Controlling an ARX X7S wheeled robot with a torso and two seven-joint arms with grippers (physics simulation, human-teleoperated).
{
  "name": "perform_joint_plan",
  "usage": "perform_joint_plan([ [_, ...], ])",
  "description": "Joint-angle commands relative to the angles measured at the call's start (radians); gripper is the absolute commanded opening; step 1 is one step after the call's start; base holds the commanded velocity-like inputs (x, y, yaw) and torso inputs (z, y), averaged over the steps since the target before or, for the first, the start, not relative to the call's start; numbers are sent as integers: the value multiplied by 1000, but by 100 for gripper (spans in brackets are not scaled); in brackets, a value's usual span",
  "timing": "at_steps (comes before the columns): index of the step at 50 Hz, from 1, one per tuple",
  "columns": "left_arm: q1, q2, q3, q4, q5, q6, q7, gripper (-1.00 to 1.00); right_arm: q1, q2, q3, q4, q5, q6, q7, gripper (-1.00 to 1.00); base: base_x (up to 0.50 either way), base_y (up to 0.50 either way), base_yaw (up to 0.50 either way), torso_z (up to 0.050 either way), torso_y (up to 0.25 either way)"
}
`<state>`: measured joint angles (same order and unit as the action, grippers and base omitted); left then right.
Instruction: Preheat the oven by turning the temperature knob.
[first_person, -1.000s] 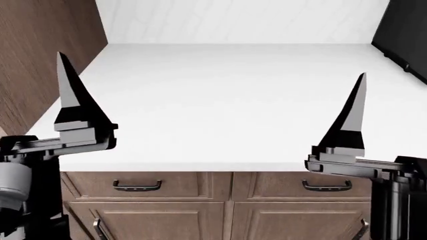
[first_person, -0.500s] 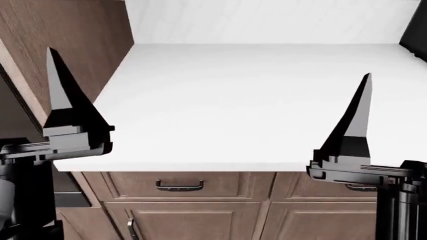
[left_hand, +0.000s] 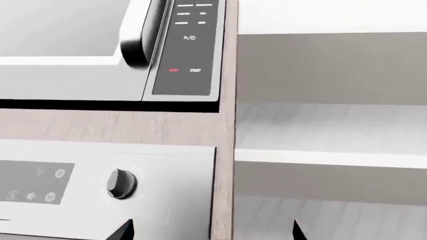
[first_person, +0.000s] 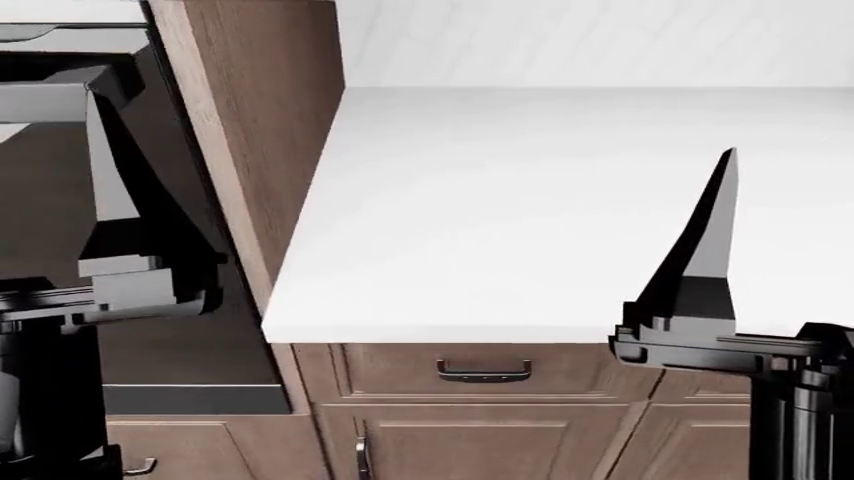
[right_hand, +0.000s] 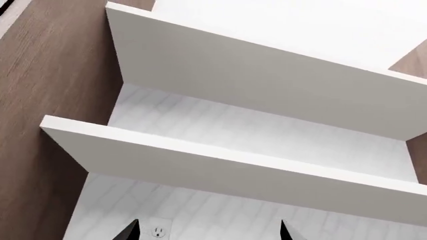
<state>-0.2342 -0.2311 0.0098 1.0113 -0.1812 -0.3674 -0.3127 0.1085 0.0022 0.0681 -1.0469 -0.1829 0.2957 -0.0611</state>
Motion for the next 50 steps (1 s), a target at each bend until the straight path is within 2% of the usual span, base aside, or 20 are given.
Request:
perform_joint_plan([
  [1, -1, -11, 8, 0, -4, 3, -13, 100, -4, 0, 3, 0, 2, -7, -3, 100, 0, 500, 0, 0, 0],
  [32, 0, -41, 19, 1, -21, 10, -44, 100, 1, 0, 4, 0, 5, 0, -6, 100, 0, 499, 0, 0, 0],
  [41, -1, -49, 28, 2, -20, 13, -54, 100, -3, 0, 6, 0, 5, -16, -8, 100, 0, 0, 0, 0, 0],
  [50, 0, -59, 32, 4, -22, 13, -64, 100, -16, 0, 1, 0, 10, -29, -18, 100, 0, 474, 0, 0, 0],
])
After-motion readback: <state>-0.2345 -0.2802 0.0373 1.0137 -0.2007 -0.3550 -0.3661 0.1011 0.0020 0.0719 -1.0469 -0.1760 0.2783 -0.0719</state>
